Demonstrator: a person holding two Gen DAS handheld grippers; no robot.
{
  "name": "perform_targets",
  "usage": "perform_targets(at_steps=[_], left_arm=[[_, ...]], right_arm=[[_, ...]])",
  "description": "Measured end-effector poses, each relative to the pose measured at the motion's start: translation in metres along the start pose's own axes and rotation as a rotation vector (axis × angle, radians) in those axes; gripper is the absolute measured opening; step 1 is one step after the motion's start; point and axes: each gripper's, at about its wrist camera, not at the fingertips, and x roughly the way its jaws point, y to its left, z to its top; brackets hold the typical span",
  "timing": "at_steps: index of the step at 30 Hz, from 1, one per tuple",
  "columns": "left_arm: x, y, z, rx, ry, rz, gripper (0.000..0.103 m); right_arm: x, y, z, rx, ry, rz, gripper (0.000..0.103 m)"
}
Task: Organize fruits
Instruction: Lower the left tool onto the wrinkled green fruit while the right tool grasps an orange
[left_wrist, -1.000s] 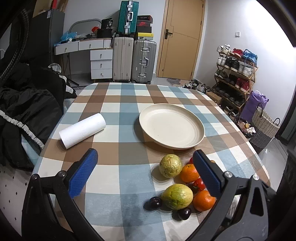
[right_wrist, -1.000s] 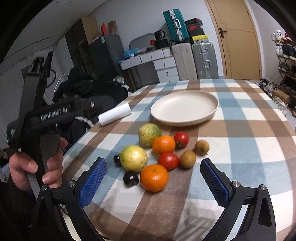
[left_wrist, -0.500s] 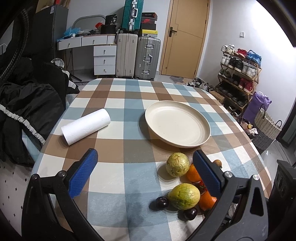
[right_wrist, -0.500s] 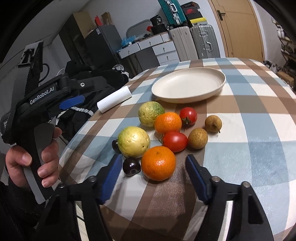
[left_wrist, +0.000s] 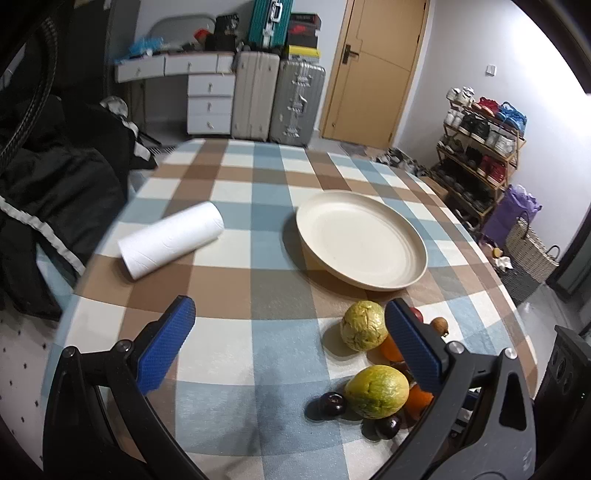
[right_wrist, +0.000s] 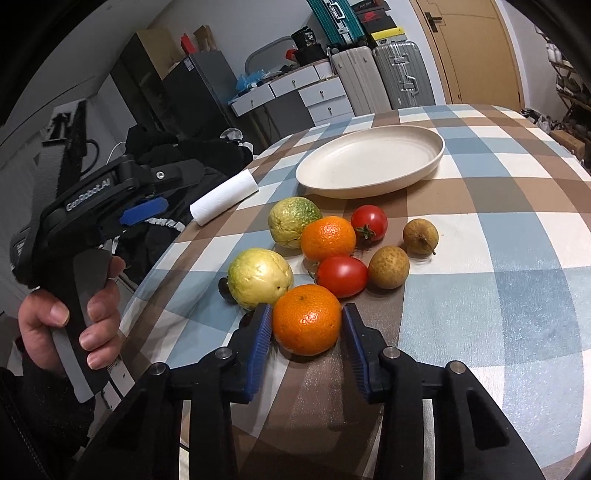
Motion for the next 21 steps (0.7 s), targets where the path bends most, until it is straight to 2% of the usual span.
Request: perform_targets(at_steps=[7,13,21], left_arm=[[0.038,0.008,0.004,-0.049,0.15,-0.15,0.102],[0.068,0.005,0.004,-0.078,0.232,-0.239,0.102],[0.097,-0.003,0.006,-0.102,0.329,-0.349,0.102]], right_arm=[[-0.011,-0.007,0.002,0.02,-0.04,0.007,0.04],[-0.018,-0.015,0.005,0.03,-0.059,0.012,0.04],[-0.018,-0.011,0.0,0.004,-0.039,0.02,0.04]])
